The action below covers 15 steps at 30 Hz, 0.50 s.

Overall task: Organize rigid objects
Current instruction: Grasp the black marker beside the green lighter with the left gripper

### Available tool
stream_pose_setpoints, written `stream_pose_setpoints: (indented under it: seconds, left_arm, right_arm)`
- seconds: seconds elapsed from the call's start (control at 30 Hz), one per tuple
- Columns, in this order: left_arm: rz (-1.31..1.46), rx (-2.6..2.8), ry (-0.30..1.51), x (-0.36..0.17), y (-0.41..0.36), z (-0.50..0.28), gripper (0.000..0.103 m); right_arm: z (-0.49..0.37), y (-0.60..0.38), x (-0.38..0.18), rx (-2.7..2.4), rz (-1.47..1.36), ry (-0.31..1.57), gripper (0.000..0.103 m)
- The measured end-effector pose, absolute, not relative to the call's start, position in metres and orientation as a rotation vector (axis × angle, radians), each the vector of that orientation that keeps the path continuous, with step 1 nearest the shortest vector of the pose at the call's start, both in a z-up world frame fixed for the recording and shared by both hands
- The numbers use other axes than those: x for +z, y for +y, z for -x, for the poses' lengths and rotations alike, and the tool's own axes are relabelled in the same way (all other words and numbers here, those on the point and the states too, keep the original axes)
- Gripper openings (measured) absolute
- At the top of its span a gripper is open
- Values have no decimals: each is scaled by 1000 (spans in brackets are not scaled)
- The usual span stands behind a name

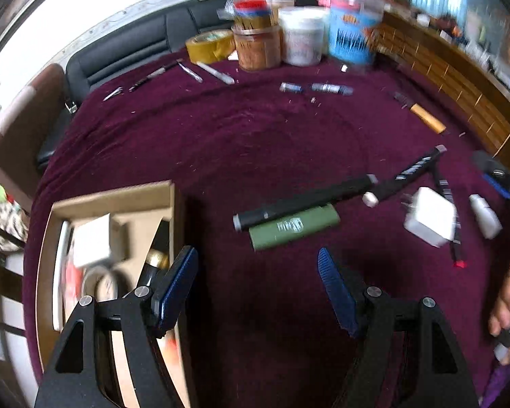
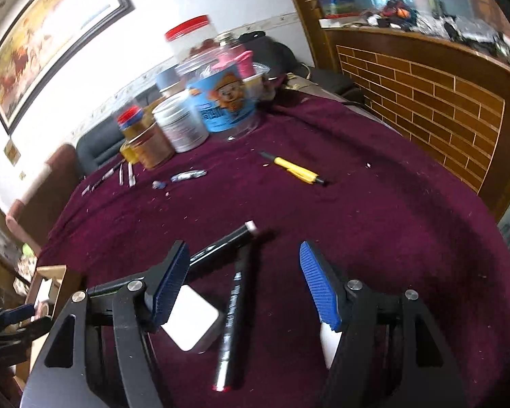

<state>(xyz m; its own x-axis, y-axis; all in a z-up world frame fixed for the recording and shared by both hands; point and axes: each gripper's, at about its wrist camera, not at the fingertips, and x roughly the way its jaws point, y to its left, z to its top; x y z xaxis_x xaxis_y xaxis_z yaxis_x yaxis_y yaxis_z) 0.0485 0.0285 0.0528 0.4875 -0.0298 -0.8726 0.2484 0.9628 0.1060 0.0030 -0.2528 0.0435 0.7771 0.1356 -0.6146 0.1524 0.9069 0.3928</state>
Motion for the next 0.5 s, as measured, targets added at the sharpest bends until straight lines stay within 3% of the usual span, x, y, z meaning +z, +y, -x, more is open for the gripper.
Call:
stream_pose_setpoints:
  seconds: [0.33,0.4,0.5]
  left_arm:
    - [-128,-231,1160,9,10,-107,69]
    - [-123,-251,1156,11,11,-102,65]
    - [-86,-330,1179,18,14,-92,44]
  right_arm:
    - [-4,-258,36,19,-474,724,66]
    - [-6,-259,33,21,-484,737,66]
    - [-8,-260,29,29,-506,761,66]
